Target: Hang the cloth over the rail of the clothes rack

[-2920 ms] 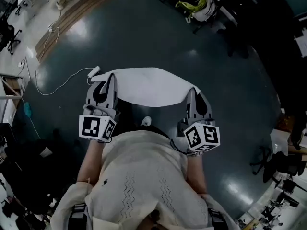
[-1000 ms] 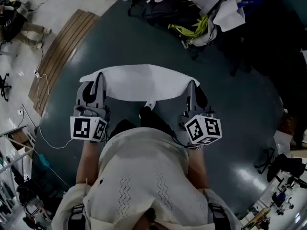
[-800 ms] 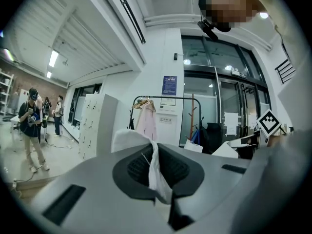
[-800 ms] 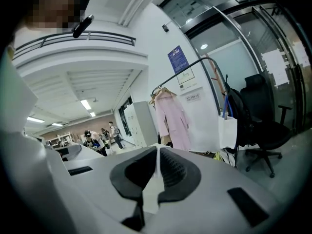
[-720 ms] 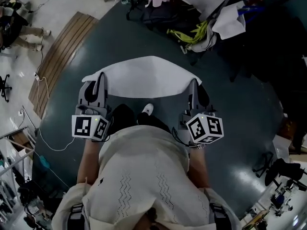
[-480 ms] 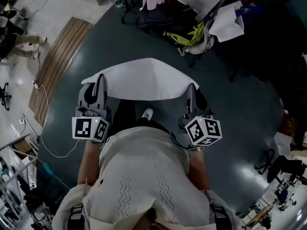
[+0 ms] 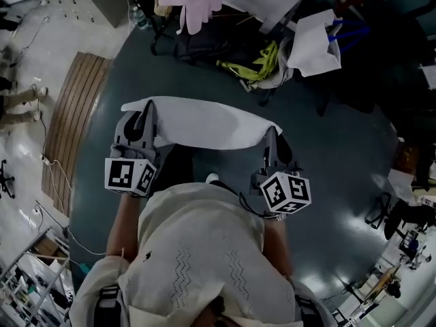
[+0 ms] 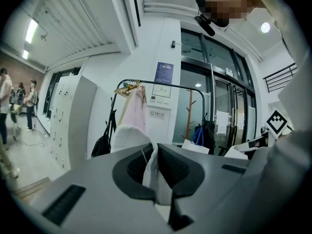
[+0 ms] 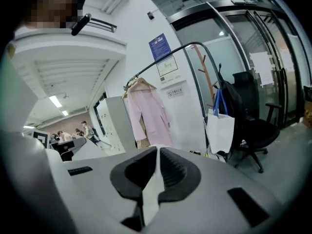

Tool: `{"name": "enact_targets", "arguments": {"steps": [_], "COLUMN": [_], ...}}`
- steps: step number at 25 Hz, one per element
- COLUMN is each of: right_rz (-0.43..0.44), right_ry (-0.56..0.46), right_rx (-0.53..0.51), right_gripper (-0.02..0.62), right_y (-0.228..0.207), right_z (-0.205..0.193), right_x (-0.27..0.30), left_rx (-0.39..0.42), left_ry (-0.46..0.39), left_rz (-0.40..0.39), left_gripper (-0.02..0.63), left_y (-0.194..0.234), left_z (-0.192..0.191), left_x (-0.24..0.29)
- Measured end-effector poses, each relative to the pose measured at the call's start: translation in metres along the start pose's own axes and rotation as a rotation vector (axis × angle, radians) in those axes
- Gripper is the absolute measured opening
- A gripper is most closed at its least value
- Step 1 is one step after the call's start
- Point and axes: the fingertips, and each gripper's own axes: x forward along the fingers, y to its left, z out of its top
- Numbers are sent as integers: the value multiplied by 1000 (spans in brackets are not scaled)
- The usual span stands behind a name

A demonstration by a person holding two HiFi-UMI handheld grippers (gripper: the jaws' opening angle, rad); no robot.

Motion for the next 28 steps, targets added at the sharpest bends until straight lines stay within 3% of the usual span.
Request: {"name": "enact_targets", "arguments": {"steps": [5,10,20,28], "right_rz": [-83,-160,-299,-272], "right_ry": [-63,-71,-84,-122], "right_rx": [26,63,87,119], "right_gripper": [23,23,23,23], "right_y": [13,15,-34,-98], "right_z": [41,51,67,112], "right_x": [51,80,116,179], "left_rx": [-4,-14,-102,-73], "left_ry": [-42,-30,39,13], "left_rz": [-90,-149,-271,-269], "left_gripper": [21,21,21,21], "left_y": [50,78,60,49], "left_z": [41,50,39,59], "left_x": [75,124,219,310]}}
